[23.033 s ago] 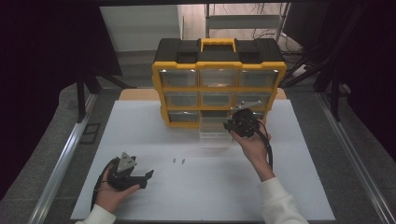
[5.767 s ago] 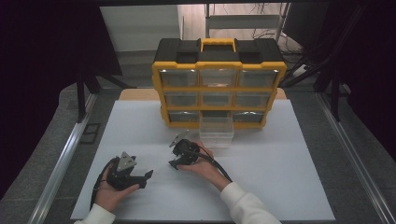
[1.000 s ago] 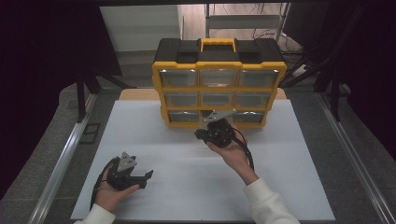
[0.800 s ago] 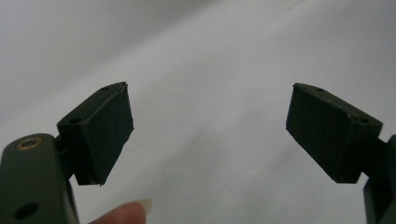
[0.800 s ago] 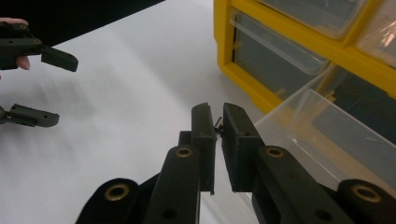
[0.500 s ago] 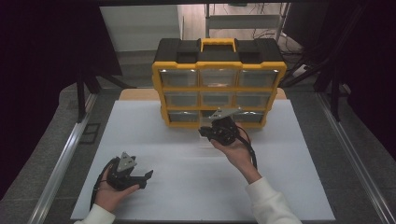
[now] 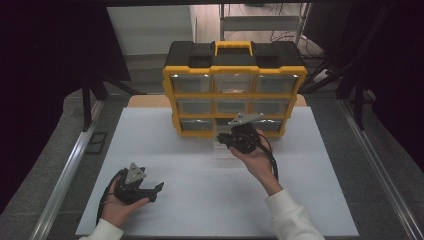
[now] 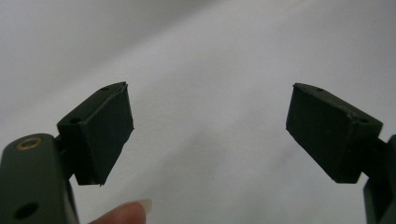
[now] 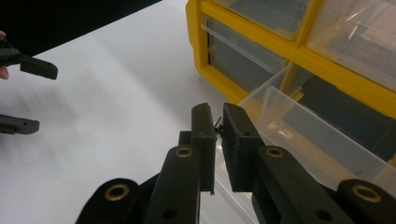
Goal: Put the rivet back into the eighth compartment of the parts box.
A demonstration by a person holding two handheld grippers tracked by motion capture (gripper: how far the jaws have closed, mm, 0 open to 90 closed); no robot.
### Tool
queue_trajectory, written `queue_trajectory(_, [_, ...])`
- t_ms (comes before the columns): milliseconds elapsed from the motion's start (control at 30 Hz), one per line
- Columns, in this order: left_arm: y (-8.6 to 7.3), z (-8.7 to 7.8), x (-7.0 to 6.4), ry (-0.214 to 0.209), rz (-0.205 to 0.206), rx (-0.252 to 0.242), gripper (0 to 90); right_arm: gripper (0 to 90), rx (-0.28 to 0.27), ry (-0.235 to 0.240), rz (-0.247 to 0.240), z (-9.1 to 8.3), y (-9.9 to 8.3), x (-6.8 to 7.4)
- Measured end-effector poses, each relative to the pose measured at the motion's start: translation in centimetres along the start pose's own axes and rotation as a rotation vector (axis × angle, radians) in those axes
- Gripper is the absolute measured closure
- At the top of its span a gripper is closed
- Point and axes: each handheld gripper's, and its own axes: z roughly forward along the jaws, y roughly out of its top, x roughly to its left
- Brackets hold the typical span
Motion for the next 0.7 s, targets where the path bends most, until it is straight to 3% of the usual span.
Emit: queue_trajectory(700, [0.0,0.0,0.0,0.001,0.000,-0.001,15.2,82.5,-0.022,-0.068,0.041,-1.2,-0.2,-1.8])
